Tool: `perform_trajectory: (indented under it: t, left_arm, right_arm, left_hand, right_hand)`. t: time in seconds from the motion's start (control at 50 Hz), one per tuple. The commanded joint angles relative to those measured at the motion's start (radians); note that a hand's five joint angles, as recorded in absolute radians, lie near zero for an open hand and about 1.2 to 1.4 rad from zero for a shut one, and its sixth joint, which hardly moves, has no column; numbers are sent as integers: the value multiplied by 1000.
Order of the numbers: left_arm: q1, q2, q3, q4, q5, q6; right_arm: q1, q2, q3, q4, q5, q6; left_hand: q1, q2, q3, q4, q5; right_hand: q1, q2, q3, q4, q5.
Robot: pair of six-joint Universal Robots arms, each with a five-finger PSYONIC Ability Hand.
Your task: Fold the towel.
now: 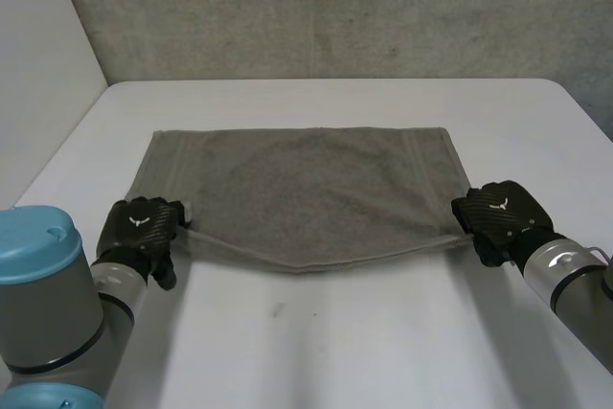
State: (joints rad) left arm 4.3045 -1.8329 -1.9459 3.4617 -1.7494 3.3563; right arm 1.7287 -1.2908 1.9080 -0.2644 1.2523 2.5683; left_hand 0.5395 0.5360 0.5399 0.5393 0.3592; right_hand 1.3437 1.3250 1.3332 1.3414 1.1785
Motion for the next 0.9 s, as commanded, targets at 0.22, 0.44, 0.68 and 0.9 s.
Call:
perform_trajectory:
  t: [0.22, 0.44, 0.68, 0.9]
  left_arm:
    - [14, 107, 103, 2, 102, -9]
    - [1, 83, 107, -47, 151, 20]
    - [17, -120, 177, -50, 194, 127]
    - [18, -292, 278, 27, 143, 130]
  right_arm:
    - [9, 15, 33, -19, -5, -3]
    - [0, 13, 31, -19, -7, -5]
    - [0, 16, 31, -19, -5, -13]
    - [0, 13, 36, -19, -5, -11]
  left_hand:
    - [26, 30, 26, 27, 32]
    - [29, 33, 29, 29, 35]
    - [53, 56, 52, 53, 58]
    - [56, 59, 55, 56, 61]
  right_hand:
    - [53, 71, 63, 55, 43]
    - [53, 71, 63, 55, 43]
    - [53, 71, 63, 55, 43]
    - [53, 71, 63, 55, 43]
